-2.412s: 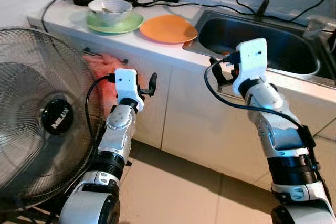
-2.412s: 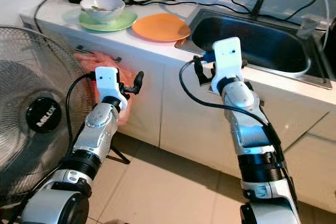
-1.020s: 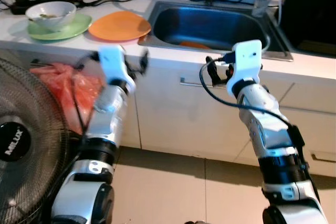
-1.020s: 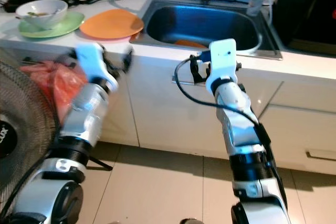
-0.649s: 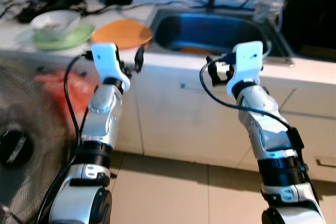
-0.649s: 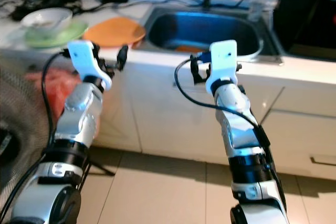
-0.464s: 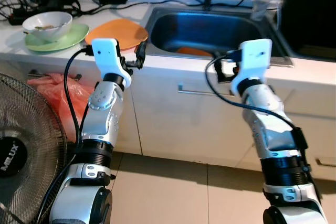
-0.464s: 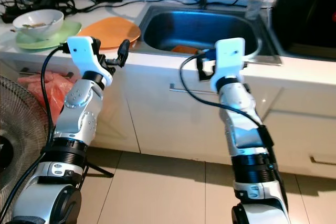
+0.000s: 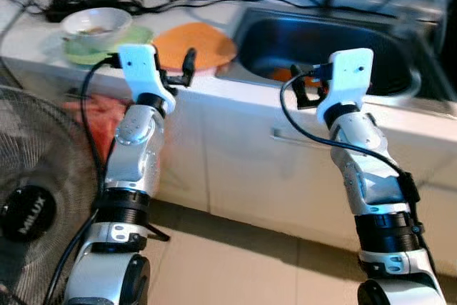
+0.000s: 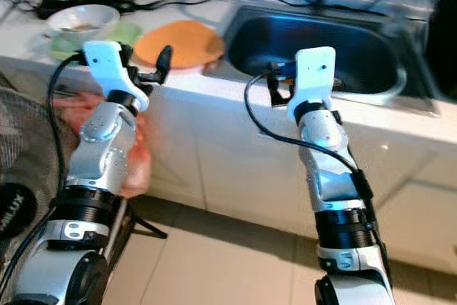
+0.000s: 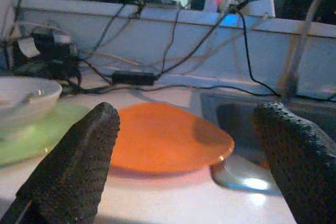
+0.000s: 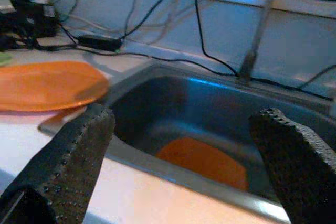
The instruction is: Kitchen organization
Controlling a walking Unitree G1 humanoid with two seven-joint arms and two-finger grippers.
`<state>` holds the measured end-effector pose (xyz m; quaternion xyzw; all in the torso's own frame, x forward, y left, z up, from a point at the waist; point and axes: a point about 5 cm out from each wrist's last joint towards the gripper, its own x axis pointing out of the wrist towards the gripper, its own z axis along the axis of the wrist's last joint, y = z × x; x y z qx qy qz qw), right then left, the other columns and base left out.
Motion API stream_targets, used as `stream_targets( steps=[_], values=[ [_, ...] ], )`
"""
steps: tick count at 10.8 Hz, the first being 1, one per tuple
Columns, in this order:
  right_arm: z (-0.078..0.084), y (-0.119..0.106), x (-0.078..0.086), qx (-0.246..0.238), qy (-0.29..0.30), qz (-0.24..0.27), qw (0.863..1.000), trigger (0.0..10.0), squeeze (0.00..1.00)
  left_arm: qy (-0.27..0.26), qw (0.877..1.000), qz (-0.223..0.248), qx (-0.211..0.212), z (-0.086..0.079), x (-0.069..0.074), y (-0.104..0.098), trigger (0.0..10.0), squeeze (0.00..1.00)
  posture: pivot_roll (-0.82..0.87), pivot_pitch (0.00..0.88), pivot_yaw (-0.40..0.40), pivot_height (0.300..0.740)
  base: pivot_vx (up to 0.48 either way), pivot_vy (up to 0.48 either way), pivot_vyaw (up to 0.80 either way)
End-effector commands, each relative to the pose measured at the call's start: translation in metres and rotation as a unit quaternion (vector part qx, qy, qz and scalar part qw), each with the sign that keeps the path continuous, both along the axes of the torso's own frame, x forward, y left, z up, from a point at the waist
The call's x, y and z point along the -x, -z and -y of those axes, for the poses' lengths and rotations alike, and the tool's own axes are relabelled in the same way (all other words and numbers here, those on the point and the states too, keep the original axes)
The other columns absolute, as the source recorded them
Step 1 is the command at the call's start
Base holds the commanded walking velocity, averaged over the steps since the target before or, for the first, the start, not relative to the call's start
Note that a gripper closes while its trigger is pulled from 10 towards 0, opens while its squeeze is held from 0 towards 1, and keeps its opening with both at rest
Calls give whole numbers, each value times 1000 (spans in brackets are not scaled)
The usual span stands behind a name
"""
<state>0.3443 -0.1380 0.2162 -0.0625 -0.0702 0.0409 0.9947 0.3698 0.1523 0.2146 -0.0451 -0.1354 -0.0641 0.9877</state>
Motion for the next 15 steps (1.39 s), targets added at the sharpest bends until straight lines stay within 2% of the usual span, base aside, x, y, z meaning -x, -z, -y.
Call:
stream_targets(
  steps=[1,5,11,13,15],
  values=[
    [5,-8,0,4,8,17,1000,10000,0,7,1000,7,-1,6,0,-6,10000,0,-14,0,19,740,442,0,0],
    [4,-7,0,7,6,17,1000,10000,0,9,1000,1,1,8,0,-5,10000,0,-14,0,18,740,453,0,0],
    [3,-6,0,9,5,12,1000,10000,0,8,1000,-17,-3,7,0,0,10000,0,-14,0,20,740,313,0,0],
    [3,-4,1,9,5,4,1000,10000,0,5,999,-29,-19,7,-2,3,10000,0,-14,0,18,740,0,0,0],
    [4,-2,0,12,5,2,1000,10000,0,8,998,-26,-61,3,-4,-2,10000,0,-10,0,16,740,0,0,0]
  ],
)
